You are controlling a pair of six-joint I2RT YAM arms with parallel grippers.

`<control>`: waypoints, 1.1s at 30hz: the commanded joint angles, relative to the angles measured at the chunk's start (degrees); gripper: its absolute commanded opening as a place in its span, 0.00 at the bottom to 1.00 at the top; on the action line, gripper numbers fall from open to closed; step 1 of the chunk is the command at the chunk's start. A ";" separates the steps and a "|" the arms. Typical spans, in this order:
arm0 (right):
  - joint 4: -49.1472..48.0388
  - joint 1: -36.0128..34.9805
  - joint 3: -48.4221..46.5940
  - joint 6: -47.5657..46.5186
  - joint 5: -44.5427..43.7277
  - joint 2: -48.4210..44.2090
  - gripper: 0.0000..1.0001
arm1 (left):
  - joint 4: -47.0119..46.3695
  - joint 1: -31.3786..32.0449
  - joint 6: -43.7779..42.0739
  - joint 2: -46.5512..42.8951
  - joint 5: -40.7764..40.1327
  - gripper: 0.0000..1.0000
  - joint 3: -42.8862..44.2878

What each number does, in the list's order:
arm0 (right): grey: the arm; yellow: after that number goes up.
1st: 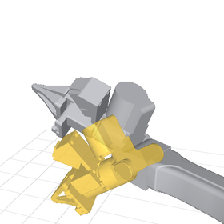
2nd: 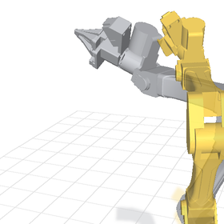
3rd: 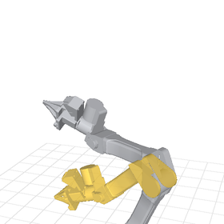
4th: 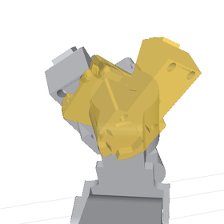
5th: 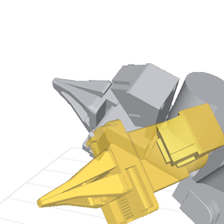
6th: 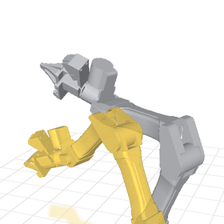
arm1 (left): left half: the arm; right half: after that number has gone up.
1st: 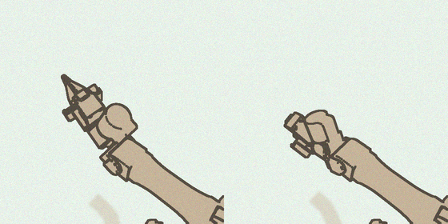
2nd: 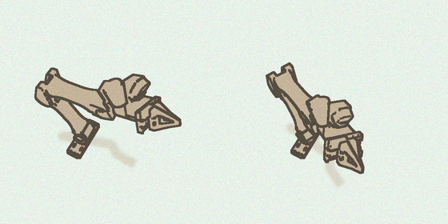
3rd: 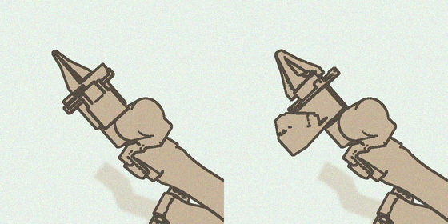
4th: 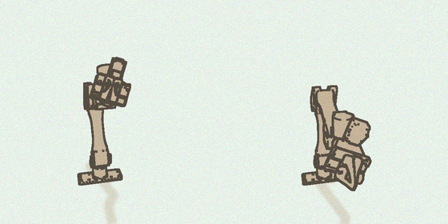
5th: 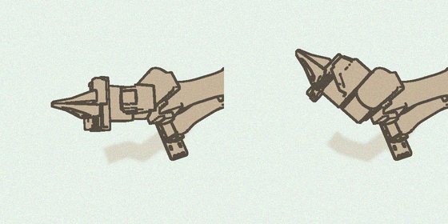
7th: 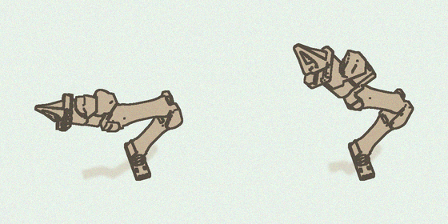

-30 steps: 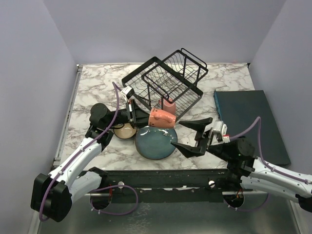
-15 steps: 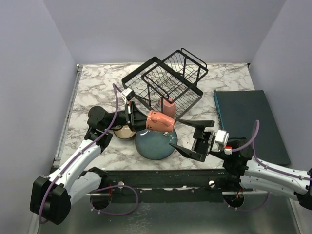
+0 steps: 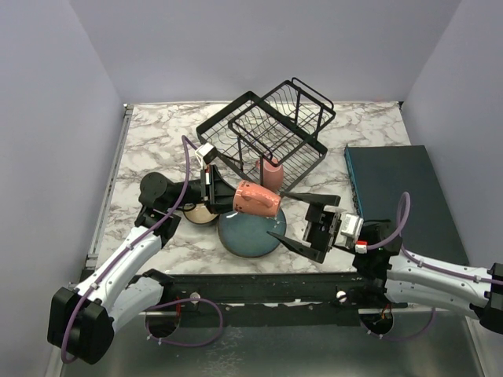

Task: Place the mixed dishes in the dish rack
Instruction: Turn the cup upside down in the dish rack.

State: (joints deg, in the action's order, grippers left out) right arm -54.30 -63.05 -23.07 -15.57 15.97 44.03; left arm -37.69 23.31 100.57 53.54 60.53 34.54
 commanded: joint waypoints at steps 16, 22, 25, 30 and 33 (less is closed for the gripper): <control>-13.91 -0.37 -5.34 -1.83 5.27 8.90 0.92 | -3.31 -0.19 2.11 -2.27 2.02 0.00 0.40; -16.54 -0.41 -5.47 -1.23 6.53 10.55 0.90 | -3.23 -0.20 2.60 -2.73 2.31 0.00 1.05; -18.03 -0.39 -5.54 -0.87 7.35 11.54 0.88 | -3.31 -0.20 2.95 -2.81 2.39 0.00 1.03; -23.12 -0.33 -4.82 0.17 7.83 13.58 0.86 | -3.31 -0.20 3.51 -3.27 2.40 0.00 1.38; -26.93 -0.38 -4.05 0.92 7.74 14.77 0.85 | -3.35 -0.11 3.75 -3.78 2.40 0.00 1.53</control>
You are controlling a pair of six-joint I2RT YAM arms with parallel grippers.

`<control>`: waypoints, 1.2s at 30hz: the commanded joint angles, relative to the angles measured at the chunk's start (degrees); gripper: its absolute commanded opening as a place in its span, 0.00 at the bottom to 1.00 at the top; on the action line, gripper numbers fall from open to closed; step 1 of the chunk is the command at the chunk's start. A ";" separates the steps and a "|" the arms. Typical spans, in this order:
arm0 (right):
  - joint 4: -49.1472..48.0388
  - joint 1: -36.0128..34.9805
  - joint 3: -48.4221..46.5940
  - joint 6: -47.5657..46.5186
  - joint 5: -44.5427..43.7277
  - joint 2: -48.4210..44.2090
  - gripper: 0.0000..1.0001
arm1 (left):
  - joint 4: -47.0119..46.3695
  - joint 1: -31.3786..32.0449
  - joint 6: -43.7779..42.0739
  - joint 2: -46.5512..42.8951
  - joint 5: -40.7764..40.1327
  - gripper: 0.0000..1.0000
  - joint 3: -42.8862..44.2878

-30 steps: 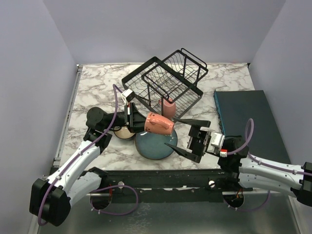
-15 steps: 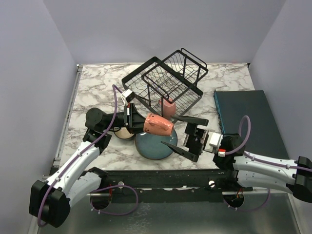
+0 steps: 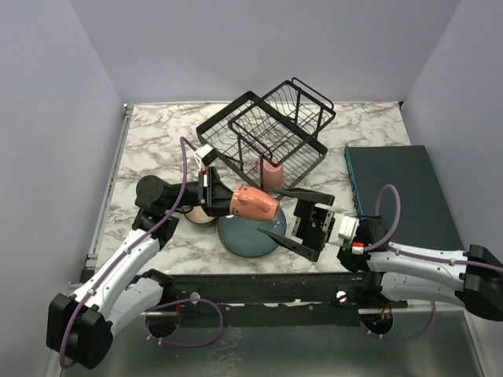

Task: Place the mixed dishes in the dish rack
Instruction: Turn the cup upside down in the dish rack.

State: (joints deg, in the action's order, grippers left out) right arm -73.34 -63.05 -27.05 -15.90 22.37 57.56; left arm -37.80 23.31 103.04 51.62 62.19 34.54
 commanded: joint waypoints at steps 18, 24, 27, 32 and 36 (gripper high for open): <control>-28.50 -0.24 -1.03 4.30 5.35 13.55 0.78 | -4.12 0.24 4.02 -3.55 0.31 0.00 2.38; -28.57 -0.32 -1.78 4.39 6.18 13.19 0.77 | -4.64 0.33 4.38 -3.89 0.12 0.00 2.08; -28.54 -0.29 -1.72 3.58 5.76 12.58 0.77 | -5.28 0.33 4.72 -3.71 -0.15 0.00 2.19; -28.53 -0.28 -2.41 2.52 5.48 11.63 0.77 | -6.91 0.42 5.75 -3.70 -0.49 0.00 1.83; -28.52 -0.27 -3.74 1.94 5.98 10.84 0.77 | -8.37 0.42 6.68 -3.87 -0.91 0.00 1.09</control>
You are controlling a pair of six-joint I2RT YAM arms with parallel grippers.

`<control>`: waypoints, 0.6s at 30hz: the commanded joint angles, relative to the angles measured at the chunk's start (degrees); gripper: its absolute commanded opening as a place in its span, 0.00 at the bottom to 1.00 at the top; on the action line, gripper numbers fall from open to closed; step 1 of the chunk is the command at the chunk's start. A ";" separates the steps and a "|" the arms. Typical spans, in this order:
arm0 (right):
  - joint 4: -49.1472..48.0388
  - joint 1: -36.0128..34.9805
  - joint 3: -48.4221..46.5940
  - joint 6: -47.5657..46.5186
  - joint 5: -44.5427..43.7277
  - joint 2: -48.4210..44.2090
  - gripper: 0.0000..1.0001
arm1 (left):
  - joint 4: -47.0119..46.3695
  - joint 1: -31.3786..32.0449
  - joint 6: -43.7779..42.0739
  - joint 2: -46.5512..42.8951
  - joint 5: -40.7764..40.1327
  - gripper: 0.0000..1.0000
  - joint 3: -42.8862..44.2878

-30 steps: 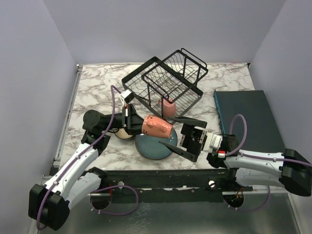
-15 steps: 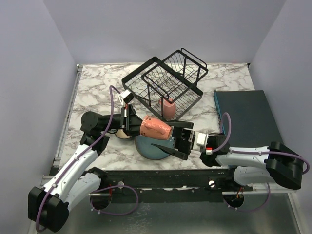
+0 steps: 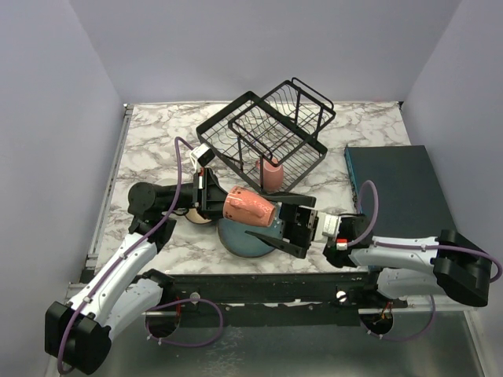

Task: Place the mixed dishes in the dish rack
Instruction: Turn the cup upside down in the dish rack.

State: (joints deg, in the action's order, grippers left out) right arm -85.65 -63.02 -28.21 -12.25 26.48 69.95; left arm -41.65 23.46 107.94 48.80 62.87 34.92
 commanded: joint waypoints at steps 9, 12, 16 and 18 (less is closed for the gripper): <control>-16.24 -0.29 -4.91 -1.24 3.92 -0.85 0.76 | -6.14 0.44 2.72 -1.21 -1.97 0.00 0.32; -16.22 -0.29 -5.55 -0.94 4.61 -0.48 0.74 | -6.50 0.53 2.90 -1.12 -2.01 0.00 0.24; -16.24 -0.26 -6.05 -0.85 5.22 -0.52 0.73 | -6.67 0.54 3.11 -1.05 -1.96 0.00 0.24; -16.22 -0.30 -6.35 -0.75 5.36 -0.45 0.73 | -6.76 0.58 3.07 -1.14 -1.97 0.00 0.15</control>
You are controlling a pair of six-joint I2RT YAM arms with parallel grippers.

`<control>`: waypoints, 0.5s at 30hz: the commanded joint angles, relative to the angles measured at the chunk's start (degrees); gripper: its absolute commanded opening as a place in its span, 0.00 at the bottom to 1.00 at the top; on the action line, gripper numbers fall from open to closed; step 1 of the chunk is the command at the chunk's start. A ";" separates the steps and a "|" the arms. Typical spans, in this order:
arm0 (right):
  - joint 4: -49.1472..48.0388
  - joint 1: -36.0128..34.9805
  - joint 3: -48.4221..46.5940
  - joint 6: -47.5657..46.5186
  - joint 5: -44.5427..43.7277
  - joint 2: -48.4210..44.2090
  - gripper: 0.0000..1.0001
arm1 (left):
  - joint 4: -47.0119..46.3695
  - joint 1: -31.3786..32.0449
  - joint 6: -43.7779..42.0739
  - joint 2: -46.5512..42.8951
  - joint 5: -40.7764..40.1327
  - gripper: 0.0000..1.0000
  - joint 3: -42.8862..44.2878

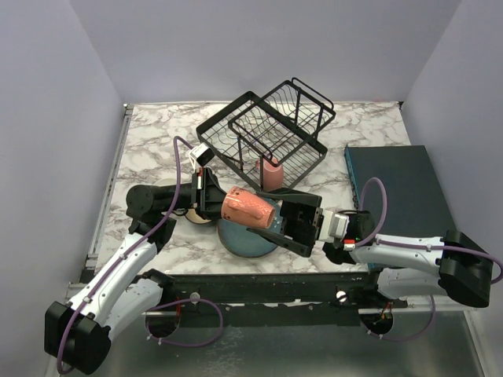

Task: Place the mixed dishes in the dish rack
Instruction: Turn the cup upside down in the dish rack.

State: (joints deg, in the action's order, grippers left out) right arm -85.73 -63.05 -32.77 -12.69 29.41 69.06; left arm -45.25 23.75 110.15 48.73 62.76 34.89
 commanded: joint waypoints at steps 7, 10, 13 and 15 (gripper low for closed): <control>-16.18 -0.32 -2.86 0.45 3.41 0.85 0.71 | -3.30 0.33 0.93 -1.18 -1.95 0.00 -0.35; -16.13 -0.30 -3.34 0.73 3.71 1.12 0.70 | -3.43 0.33 0.87 -1.17 -1.91 0.00 -0.38; -16.13 -0.25 -3.68 0.82 3.73 1.47 0.68 | -3.44 0.34 0.91 -1.35 -1.86 0.00 -0.27; -16.18 -0.25 -3.75 0.87 3.91 1.58 0.65 | -3.41 0.36 0.86 -1.35 -1.78 0.00 -0.20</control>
State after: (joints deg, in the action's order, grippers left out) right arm -85.84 -63.05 -34.70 -12.38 30.98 69.78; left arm -46.19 23.75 110.41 48.49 62.76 34.57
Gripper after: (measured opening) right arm 0.675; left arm 0.154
